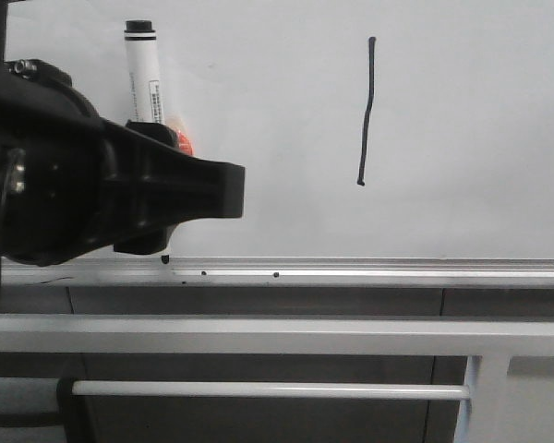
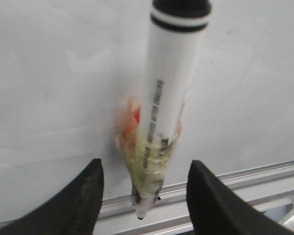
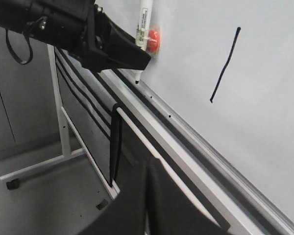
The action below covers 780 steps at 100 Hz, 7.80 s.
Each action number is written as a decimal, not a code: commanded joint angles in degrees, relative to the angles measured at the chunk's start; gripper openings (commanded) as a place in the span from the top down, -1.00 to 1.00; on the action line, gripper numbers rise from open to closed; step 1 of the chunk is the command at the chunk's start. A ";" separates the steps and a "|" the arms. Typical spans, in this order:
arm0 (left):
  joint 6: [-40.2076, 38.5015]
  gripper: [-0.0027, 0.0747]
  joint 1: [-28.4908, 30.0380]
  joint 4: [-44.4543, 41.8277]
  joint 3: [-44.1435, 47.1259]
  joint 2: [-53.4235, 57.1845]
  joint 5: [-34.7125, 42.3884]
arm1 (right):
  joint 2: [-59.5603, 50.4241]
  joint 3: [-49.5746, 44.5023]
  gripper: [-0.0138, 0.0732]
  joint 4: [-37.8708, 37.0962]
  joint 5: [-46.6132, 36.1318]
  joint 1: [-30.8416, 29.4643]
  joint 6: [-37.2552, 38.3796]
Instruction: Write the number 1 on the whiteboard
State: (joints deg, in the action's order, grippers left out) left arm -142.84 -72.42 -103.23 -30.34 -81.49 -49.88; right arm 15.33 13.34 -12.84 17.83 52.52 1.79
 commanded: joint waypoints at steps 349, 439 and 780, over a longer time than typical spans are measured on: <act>38.11 0.98 62.02 9.86 13.67 75.39 36.68 | 0.41 -8.72 0.83 -5.65 -23.98 0.05 3.90; 147.14 0.98 62.58 100.30 13.92 77.98 36.16 | 0.41 -8.72 0.83 -5.65 -23.98 0.05 3.90; 144.79 0.98 72.55 105.75 31.06 83.04 35.47 | -16.81 -15.62 0.83 9.16 -0.27 -56.67 3.40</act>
State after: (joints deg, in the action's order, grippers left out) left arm 1.95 0.14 2.47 0.27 0.20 -18.77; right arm -0.43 -0.92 -2.42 18.01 -2.00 5.97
